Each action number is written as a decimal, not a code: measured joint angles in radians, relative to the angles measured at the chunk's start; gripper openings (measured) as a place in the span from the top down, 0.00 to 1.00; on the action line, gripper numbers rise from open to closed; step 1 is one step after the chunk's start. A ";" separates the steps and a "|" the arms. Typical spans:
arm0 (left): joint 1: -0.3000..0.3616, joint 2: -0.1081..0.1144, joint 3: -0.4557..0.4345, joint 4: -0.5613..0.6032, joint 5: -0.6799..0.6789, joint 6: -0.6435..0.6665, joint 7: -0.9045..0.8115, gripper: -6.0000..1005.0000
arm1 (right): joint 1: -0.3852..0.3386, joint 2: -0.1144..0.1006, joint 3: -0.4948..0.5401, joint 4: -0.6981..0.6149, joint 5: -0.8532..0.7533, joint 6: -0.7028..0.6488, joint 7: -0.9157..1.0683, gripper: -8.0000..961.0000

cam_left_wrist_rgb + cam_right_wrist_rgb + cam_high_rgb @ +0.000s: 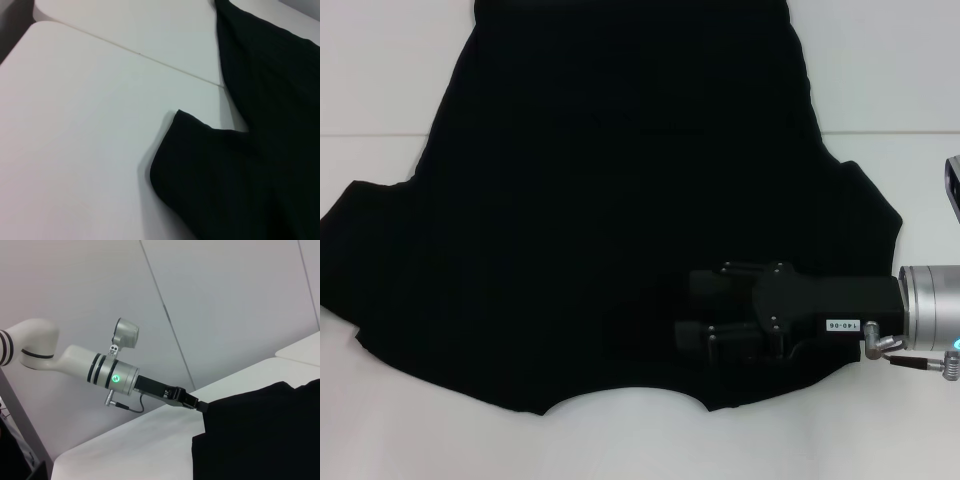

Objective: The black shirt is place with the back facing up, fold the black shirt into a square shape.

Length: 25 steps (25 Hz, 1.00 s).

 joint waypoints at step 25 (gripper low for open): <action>-0.035 0.012 0.022 0.029 0.008 -0.045 0.024 0.96 | -0.001 0.000 0.000 0.004 0.000 -0.002 -0.001 0.08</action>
